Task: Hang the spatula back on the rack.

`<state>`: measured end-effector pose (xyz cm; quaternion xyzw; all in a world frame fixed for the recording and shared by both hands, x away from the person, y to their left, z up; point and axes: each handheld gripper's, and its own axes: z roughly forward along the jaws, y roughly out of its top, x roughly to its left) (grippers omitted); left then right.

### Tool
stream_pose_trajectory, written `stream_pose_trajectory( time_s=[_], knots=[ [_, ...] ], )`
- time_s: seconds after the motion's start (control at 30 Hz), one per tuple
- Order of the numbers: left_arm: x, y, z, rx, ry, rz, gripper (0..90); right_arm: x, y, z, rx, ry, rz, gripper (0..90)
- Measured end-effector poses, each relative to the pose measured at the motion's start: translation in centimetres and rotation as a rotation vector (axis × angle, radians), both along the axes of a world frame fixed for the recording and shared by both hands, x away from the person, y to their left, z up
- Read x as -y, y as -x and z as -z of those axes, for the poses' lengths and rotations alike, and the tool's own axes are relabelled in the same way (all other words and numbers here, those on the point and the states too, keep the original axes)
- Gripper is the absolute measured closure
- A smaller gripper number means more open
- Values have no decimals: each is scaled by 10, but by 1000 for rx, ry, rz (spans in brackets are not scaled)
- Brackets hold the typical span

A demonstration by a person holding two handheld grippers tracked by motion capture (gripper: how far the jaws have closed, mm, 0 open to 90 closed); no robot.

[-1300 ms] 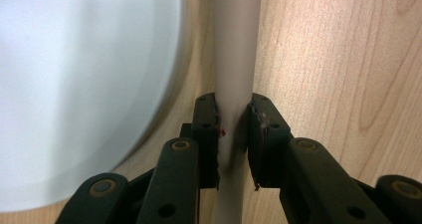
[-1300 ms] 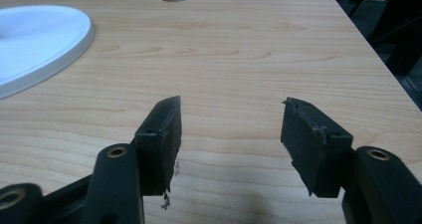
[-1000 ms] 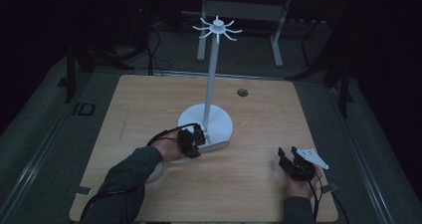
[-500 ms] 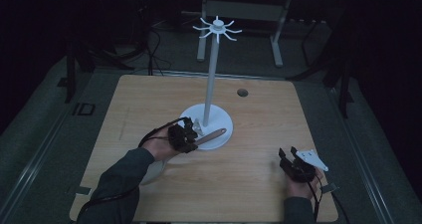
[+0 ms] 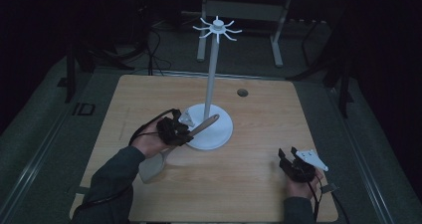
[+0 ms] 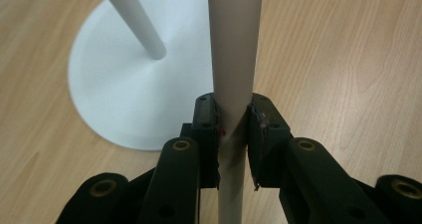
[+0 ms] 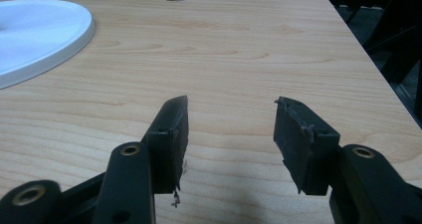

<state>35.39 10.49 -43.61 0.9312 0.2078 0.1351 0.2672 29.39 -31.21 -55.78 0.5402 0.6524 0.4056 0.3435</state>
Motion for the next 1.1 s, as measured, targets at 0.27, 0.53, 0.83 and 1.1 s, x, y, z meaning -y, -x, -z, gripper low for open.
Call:
stream_pose_trajectory(
  time_s=[0.27, 0.53, 0.83, 1.1],
  knots=[
    [-11, 0, -11, 28, 60, -42, 764, -1, 0, 0, -4, 1, -3, 473],
    [-26, 3, -27, 76, 131, -89, 763, -1, 0, 0, -3, 6, -5, 473],
    [-37, 8, -41, 136, 207, -138, 763, -1, 0, 0, -4, 11, -9, 471],
    [-43, 10, -49, 168, 239, -158, 763, -2, 0, 0, -4, 11, -11, 470]
  ],
)
